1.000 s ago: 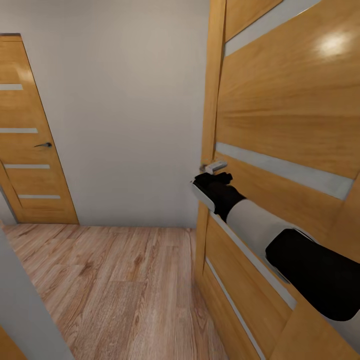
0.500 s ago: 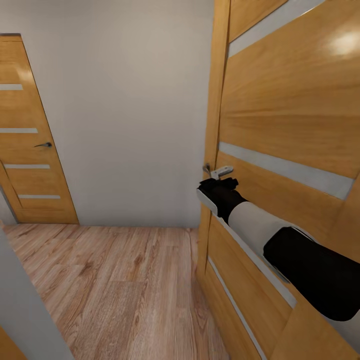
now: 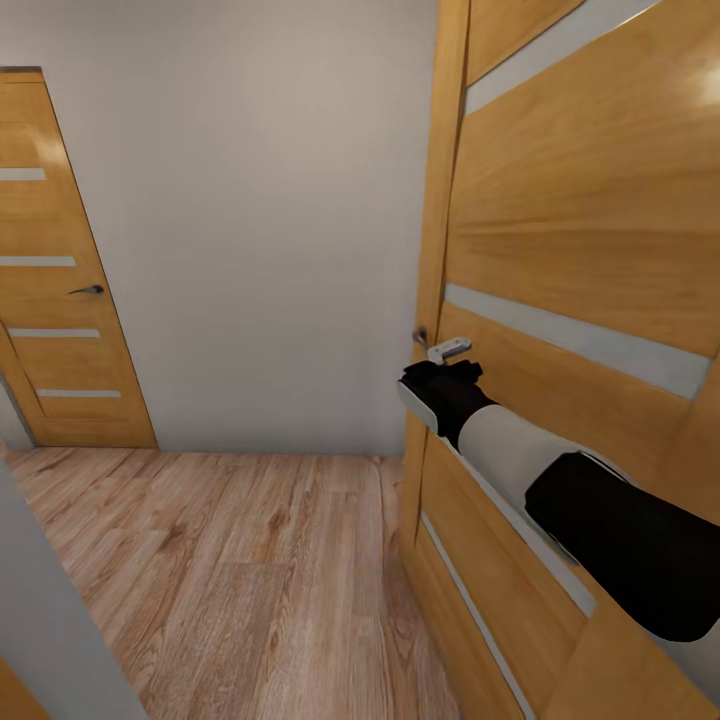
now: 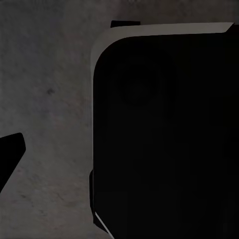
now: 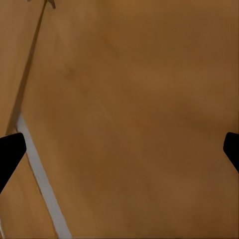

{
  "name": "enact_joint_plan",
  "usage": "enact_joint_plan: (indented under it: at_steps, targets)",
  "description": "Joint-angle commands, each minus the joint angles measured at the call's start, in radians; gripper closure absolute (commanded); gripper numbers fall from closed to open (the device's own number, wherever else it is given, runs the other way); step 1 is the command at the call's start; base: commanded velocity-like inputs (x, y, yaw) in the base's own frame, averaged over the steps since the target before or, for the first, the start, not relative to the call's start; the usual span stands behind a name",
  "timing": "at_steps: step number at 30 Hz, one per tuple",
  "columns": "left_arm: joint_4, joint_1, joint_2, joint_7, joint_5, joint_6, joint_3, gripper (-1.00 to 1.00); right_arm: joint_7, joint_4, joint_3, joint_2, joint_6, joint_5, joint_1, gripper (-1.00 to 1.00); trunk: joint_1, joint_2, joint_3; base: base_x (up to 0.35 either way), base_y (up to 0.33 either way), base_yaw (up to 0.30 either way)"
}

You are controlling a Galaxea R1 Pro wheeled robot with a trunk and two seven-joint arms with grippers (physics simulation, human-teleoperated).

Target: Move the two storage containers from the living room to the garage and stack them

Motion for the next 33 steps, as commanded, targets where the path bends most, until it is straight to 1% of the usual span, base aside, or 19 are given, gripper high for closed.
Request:
enact_joint_plan:
  at_steps: [1, 8, 11, 14, 21, 29, 33]
  targets:
    - [-0.001, 0.0, 0.0, 0.0, 0.001, -0.001, 0.001, -1.0, -0.006, 0.018, 0.001, 0.0, 0.009, -0.009, -0.001, -1.0, 0.0, 0.0, -0.001, 0.155, 0.0, 0.0]
    - [-0.001, 0.0, 0.0, -0.007, 0.0, -0.001, 0.0, -1.0, -0.006, 0.01, 0.002, 0.0, 0.011, -0.007, -0.001, -1.0, 0.0, 0.0, -0.001, 0.262, 0.0, 0.0]
    - [-0.001, 0.0, 0.0, -0.005, 0.0, -0.001, 0.0, -1.0, -0.007, -0.009, 0.002, 0.0, 0.017, -0.007, -0.001, -1.0, 0.0, 0.0, -0.001, 0.122, 0.0, 0.0]
    - [-0.001, 0.0, 0.0, -0.001, 0.0, -0.001, 0.0, -1.0, -0.016, -0.054, 0.002, 0.0, 0.03, -0.009, -0.001, -1.0, 0.0, 0.0, -0.001, 0.032, 0.0, 0.0]
    - [-0.001, 0.0, 0.0, 0.001, 0.0, -0.001, 0.0, -1.0, -0.019, -0.104, 0.003, 0.0, 0.067, -0.01, -0.001, -1.0, 0.0, 0.0, -0.001, 0.005, 0.0, 0.0]
    - [-0.001, 0.0, 0.0, 0.001, 0.0, -0.001, 0.0, -1.0, -0.008, -0.121, 0.003, 0.0, 0.078, -0.012, -0.001, -1.0, 0.0, 0.0, -0.001, 0.0, 0.0, 0.0]
    - [-0.001, 0.0, 0.0, 0.001, 0.0, -0.001, 0.0, -1.0, -0.005, -0.111, 0.003, 0.0, 0.075, -0.013, -0.001, -1.0, 0.0, 0.0, -0.001, 0.0, 0.0, 0.0]
